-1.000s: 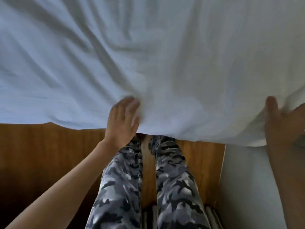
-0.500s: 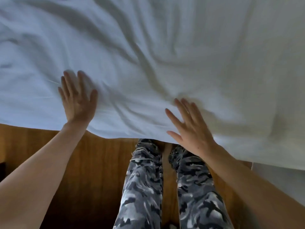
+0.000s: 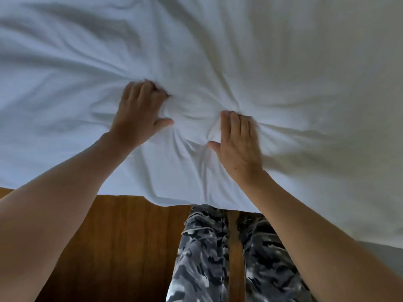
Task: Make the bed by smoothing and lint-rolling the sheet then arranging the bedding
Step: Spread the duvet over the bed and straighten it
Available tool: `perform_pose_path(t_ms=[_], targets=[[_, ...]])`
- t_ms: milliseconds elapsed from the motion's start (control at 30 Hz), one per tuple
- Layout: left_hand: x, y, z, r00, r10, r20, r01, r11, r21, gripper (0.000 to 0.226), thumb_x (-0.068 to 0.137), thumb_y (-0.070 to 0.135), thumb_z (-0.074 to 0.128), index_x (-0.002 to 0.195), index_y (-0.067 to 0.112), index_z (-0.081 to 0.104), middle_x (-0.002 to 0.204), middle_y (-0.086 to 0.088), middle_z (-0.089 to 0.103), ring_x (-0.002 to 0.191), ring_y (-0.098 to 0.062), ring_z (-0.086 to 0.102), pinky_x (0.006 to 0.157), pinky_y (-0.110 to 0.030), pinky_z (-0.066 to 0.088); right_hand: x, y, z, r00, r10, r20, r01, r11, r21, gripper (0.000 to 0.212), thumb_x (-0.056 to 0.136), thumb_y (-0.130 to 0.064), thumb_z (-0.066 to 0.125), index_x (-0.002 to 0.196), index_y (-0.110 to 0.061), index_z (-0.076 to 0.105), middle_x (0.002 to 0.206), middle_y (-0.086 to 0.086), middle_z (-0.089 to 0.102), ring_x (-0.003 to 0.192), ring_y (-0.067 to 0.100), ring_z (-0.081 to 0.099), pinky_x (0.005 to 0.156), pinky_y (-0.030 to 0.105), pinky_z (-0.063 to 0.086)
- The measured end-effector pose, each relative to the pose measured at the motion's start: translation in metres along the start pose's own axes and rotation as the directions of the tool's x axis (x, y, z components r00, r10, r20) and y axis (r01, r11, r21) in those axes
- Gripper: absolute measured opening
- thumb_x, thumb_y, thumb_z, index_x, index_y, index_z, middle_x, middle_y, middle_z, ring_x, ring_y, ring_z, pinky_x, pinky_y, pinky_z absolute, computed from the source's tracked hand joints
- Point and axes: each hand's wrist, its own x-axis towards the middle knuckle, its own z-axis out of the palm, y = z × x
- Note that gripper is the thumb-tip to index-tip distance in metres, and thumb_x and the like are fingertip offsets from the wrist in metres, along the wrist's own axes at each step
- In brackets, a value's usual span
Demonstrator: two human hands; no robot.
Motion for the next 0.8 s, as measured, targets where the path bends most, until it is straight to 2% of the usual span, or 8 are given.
perform_pose_path(t_ms=[200, 267, 333, 467, 567, 667, 733, 800], targets=[[0.0, -0.004, 0.002, 0.98, 0.162, -0.119, -0.162, 0.987, 0.014, 0.031, 0.091, 0.034, 0.053, 0.09, 0.004, 0.06, 0.083, -0.019, 0.063, 0.073, -0.035, 0.061, 0.065, -0.04, 0.046, 0.013, 0.006, -0.009, 0.99, -0.034, -0.135, 0.022, 0.996, -0.086, 0.046, 0.078, -0.049, 0.062, 0.101, -0.009, 0.064, 0.085, 0.005, 0.061, 0.074, 0.023, 0.058, 0.072, 0.031, 0.041], [0.001, -0.002, -0.019, 0.982, 0.144, -0.123, -0.161, 0.977, -0.14, 0.035, 0.095, 0.03, 0.046, 0.077, 0.005, 0.063, 0.064, -0.016, 0.063, 0.054, -0.034, 0.062, 0.051, -0.034, 0.047, 0.021, 0.003, -0.019, 0.988, -0.041, -0.147, 0.042, 0.999, 0.003, 0.025, 0.084, -0.037, 0.062, 0.081, -0.012, 0.066, 0.066, 0.003, 0.061, 0.056, 0.023, 0.06, 0.052, 0.03, 0.044], [-0.008, -0.004, -0.045, 0.988, 0.047, -0.147, -0.087, 0.956, -0.278, 0.046, 0.098, 0.025, 0.039, 0.062, 0.006, 0.06, 0.05, -0.016, 0.058, 0.041, -0.035, 0.057, 0.043, -0.032, 0.043, 0.022, 0.005, -0.034, 0.994, -0.047, -0.101, 0.067, 0.976, 0.206, 0.032, 0.089, -0.031, 0.048, 0.068, -0.011, 0.061, 0.05, 0.006, 0.056, 0.041, 0.028, 0.056, 0.038, 0.025, 0.036], [-0.05, -0.011, -0.077, 0.986, 0.035, -0.161, -0.101, 0.898, -0.429, 0.061, 0.104, 0.032, 0.027, 0.063, 0.002, 0.06, 0.055, -0.012, 0.058, 0.048, -0.032, 0.058, 0.047, -0.031, 0.044, 0.0, 0.024, -0.064, 0.989, -0.151, -0.005, 0.129, 0.828, 0.546, 0.037, 0.094, -0.036, 0.04, 0.065, -0.014, 0.046, 0.047, -0.002, 0.039, 0.043, 0.027, 0.043, 0.048, 0.029, 0.033], [-0.069, -0.014, -0.069, 0.972, 0.081, -0.223, -0.154, 0.931, -0.332, 0.046, 0.103, 0.021, 0.033, 0.066, 0.004, 0.055, 0.06, -0.009, 0.051, 0.052, -0.029, 0.047, 0.051, -0.03, 0.032, 0.002, 0.031, -0.054, 0.986, -0.142, 0.085, 0.087, 0.881, 0.466, 0.025, 0.089, -0.027, 0.056, 0.074, -0.007, 0.06, 0.066, 0.005, 0.056, 0.065, 0.031, 0.056, 0.06, 0.036, 0.042], [-0.09, -0.025, -0.047, 0.952, -0.038, -0.305, -0.036, 0.971, -0.236, 0.04, 0.1, 0.014, 0.04, 0.063, 0.005, 0.052, 0.058, -0.012, 0.049, 0.049, -0.029, 0.044, 0.048, -0.033, 0.031, -0.009, 0.008, -0.042, 0.962, -0.169, -0.216, 0.211, 0.958, 0.192, 0.024, 0.068, 0.001, 0.075, 0.089, -0.006, 0.064, 0.092, 0.012, 0.06, 0.084, 0.03, 0.054, 0.073, 0.035, 0.042], [-0.109, -0.035, -0.027, 0.937, -0.085, -0.34, 0.033, 0.987, -0.157, 0.031, 0.098, 0.013, 0.047, 0.07, 0.003, 0.055, 0.067, -0.015, 0.058, 0.054, -0.032, 0.051, 0.047, -0.036, 0.039, -0.028, -0.014, -0.044, 0.862, -0.224, -0.456, 0.345, 0.917, 0.202, 0.038, 0.064, 0.004, 0.072, 0.097, -0.008, 0.057, 0.1, 0.01, 0.052, 0.088, 0.026, 0.049, 0.077, 0.033, 0.038], [-0.123, -0.042, -0.011, 0.956, -0.093, -0.279, 0.069, 0.993, -0.095, 0.017, 0.095, 0.017, 0.053, 0.092, 0.0, 0.057, 0.09, -0.023, 0.063, 0.074, -0.04, 0.057, 0.06, -0.045, 0.052, -0.046, -0.03, -0.041, 0.802, -0.306, -0.514, 0.442, 0.881, 0.165, 0.043, 0.061, -0.001, 0.073, 0.097, -0.013, 0.054, 0.101, 0.006, 0.049, 0.086, 0.023, 0.047, 0.076, 0.031, 0.037]])
